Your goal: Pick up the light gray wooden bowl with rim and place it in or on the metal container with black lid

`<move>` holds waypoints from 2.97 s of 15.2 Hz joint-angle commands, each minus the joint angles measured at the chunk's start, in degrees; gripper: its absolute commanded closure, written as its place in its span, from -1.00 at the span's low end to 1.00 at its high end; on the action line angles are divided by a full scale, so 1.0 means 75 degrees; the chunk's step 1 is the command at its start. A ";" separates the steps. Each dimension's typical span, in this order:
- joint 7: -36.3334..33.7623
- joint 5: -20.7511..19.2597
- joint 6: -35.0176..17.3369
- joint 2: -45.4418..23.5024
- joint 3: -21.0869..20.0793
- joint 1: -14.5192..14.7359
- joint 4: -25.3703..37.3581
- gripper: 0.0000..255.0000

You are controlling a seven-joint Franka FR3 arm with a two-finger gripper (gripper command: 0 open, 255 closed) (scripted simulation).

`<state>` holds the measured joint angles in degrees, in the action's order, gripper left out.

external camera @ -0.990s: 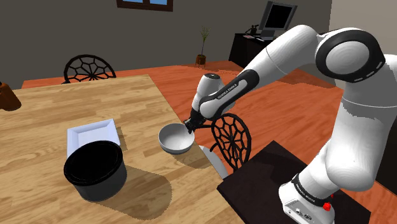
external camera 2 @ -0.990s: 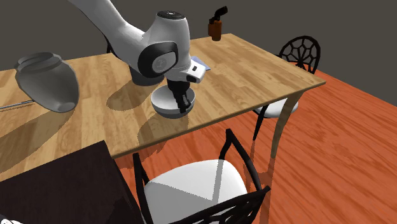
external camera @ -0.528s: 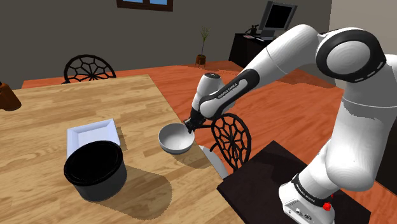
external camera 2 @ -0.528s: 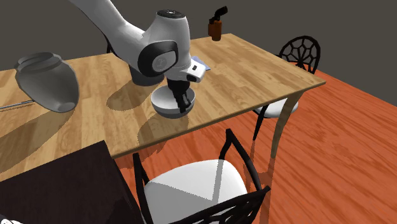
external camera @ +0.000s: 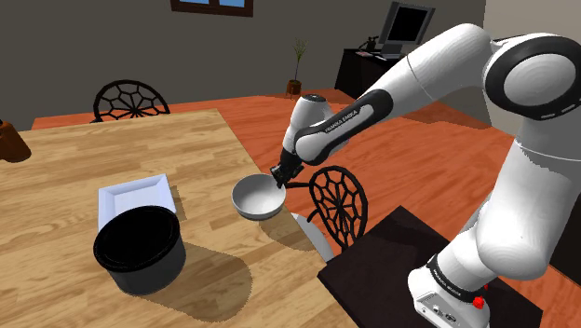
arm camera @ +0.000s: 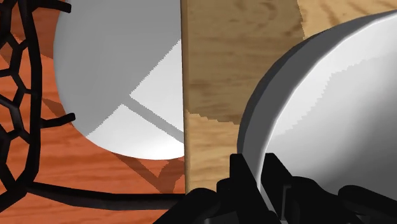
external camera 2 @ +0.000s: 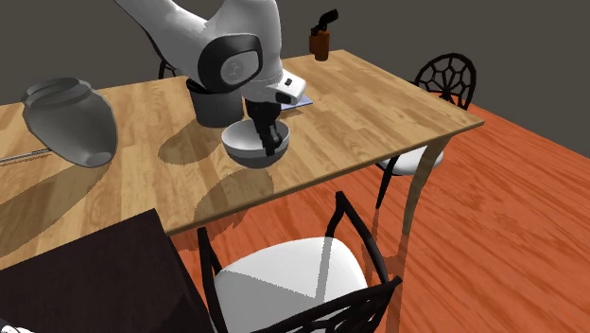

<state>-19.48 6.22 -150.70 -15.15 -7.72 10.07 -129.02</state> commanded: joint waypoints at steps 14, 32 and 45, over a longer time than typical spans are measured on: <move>-0.0082 0.0026 0.1442 0.1115 -0.0009 -0.0042 0.0336 1.00; -0.0194 0.0021 0.3216 0.2051 0.0012 -0.0078 0.1180 1.00; -0.2524 -0.0737 0.3931 0.0540 -0.0834 0.1039 0.3523 1.00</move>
<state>-36.78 1.37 -122.23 -9.69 -13.53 17.01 -105.11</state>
